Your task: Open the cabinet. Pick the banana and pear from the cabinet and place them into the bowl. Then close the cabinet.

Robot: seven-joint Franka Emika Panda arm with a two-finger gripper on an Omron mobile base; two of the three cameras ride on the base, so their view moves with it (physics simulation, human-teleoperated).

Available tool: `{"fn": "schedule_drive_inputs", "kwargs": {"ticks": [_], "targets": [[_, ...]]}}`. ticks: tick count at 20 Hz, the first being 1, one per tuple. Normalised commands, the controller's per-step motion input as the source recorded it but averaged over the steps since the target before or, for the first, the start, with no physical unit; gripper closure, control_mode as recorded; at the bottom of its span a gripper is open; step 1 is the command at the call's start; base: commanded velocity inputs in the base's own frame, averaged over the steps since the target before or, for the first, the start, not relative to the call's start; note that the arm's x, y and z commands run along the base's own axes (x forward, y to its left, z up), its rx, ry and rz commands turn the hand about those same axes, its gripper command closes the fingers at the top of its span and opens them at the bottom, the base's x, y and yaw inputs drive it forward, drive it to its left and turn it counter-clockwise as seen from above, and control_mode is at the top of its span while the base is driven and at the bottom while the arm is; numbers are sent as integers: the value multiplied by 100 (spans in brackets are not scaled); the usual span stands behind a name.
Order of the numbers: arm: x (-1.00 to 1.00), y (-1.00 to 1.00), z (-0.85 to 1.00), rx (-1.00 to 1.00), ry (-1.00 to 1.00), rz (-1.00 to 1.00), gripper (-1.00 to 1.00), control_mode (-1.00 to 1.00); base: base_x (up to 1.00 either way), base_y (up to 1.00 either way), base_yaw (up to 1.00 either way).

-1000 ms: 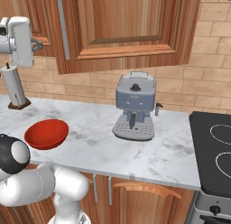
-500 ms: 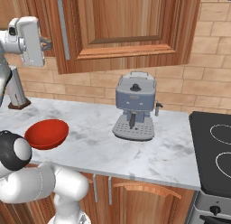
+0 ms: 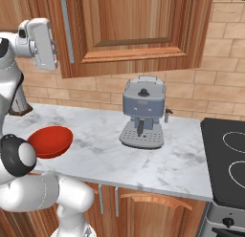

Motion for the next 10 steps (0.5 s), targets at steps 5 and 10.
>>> {"fn": "schedule_drive_inputs", "kwargs": {"ticks": [5,10], "targets": [[0,-24,0,-4,0,-9,100,-100,0,0,0],[-27,-39,0,-4,0,-16,100,-100,0,0,0]]}}
